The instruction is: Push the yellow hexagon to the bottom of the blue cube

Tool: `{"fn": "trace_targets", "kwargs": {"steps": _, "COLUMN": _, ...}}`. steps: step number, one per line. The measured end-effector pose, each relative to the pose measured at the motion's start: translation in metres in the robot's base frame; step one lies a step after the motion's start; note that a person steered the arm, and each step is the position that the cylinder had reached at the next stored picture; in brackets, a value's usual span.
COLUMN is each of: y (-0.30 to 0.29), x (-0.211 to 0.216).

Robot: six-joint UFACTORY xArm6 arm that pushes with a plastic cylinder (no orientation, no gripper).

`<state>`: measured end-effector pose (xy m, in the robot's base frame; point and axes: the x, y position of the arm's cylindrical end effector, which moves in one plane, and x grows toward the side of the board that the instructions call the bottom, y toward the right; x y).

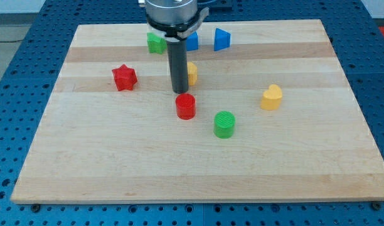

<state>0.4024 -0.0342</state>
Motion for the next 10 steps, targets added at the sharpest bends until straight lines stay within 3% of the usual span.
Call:
{"fn": "trace_targets", "kwargs": {"steps": 3, "y": 0.01, "x": -0.02}}
{"fn": "trace_targets", "kwargs": {"steps": 5, "y": -0.039, "x": -0.019}}
{"fn": "trace_targets", "kwargs": {"steps": 10, "y": 0.001, "x": -0.031}}
